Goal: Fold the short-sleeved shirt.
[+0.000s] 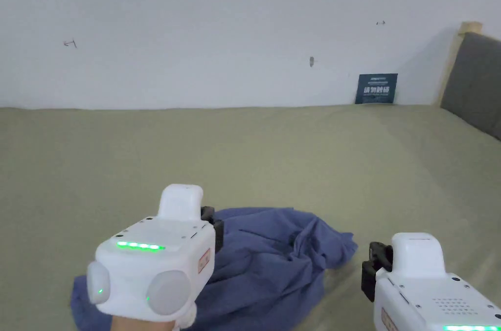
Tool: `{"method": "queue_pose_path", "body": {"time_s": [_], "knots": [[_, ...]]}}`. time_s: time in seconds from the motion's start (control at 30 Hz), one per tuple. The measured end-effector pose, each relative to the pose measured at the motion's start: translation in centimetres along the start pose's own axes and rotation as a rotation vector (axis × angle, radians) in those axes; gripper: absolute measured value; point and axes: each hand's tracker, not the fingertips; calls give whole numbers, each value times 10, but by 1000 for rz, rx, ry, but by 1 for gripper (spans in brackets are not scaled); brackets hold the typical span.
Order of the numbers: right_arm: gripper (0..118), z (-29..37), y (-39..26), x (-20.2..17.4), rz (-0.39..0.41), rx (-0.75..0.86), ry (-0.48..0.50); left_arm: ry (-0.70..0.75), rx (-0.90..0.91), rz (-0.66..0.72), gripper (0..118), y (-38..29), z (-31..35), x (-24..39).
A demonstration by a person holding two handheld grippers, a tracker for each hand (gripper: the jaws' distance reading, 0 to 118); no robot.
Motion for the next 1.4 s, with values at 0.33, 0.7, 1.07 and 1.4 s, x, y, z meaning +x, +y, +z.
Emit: {"method": "queue_pose_path", "body": {"time_s": [0.33,0.7,1.07,1.4], "knots": [[0,37,3,-39,15,72,70,322,38,92,0,-28,127,-101],[0,1,0,-60,53,26,95,356,-150,77,0,-27,41,-163],[0,-62,-34,-55,75,-113,76,289,-593,130,25,-60,-134,-222],[0,-84,-49,-27,39,-195,24,299,-611,34,27,-57,-134,-197]]}}
